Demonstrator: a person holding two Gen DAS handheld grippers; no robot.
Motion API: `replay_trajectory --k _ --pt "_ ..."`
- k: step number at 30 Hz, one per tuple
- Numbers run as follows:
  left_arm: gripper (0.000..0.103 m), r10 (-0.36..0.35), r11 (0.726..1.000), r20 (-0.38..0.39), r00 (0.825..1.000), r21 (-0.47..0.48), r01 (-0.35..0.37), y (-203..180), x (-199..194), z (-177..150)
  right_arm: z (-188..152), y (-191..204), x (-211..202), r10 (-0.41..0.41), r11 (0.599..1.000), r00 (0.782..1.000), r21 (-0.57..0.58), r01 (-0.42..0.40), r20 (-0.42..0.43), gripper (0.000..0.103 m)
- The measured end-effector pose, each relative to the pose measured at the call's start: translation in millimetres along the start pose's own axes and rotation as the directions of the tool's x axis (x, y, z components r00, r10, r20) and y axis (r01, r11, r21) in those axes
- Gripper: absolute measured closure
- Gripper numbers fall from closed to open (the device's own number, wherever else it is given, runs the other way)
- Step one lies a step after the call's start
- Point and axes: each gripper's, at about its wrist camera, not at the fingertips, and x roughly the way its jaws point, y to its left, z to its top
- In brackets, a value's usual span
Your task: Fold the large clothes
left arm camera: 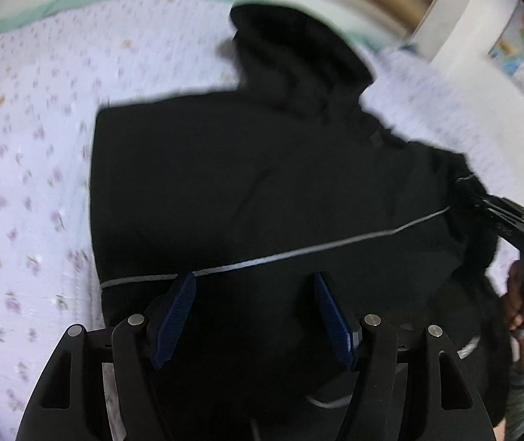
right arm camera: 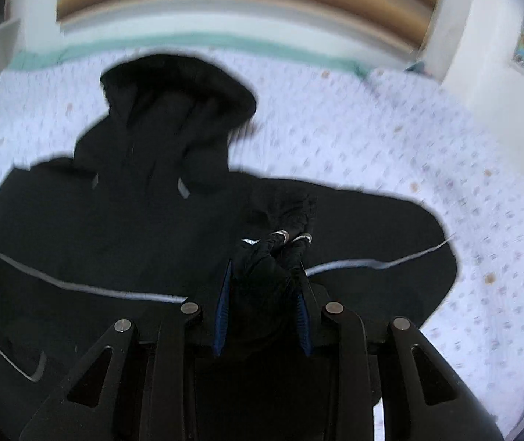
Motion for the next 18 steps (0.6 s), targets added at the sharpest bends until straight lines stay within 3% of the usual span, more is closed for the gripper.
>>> replay_trajectory --k 5,9,11,13,15,18 --pt "0.035 0.032 0.999 -0.001 0.999 0.029 -0.032 -5.8 4.6 -2.6 -31.2 14.5 40.3 -0.041 0.998 0.995 -0.061 0.035 -0.096 0.058" --pt "0.034 0.028 0.998 0.017 0.999 0.056 -0.029 -5.4 3.2 -6.3 -30.7 7.4 28.6 -0.011 1.0 0.994 -0.021 0.009 -0.109 0.054" --pt "0.034 0.024 0.998 0.032 0.999 0.056 -0.025 -3.0 1.9 -7.7 -30.4 7.3 5.9 -0.007 1.0 0.997 -0.02 0.006 -0.074 0.048" --pt "0.033 0.028 0.997 0.043 0.999 0.064 -0.031 -3.1 2.0 -9.3 -30.5 9.3 -32.3 0.036 0.999 0.999 -0.025 -0.035 0.038 0.036" --pt "0.032 0.037 0.996 0.054 0.998 0.08 -0.041 -7.0 2.3 -10.7 -30.0 13.6 -66.3 0.108 0.994 0.984 -0.018 -0.106 0.145 0.025" --pt "0.03 0.036 0.995 0.07 0.997 0.092 -0.042 -8.0 2.0 -12.3 -26.6 35.4 -75.0 0.18 0.983 0.97 -0.05 -0.174 0.164 0.025"
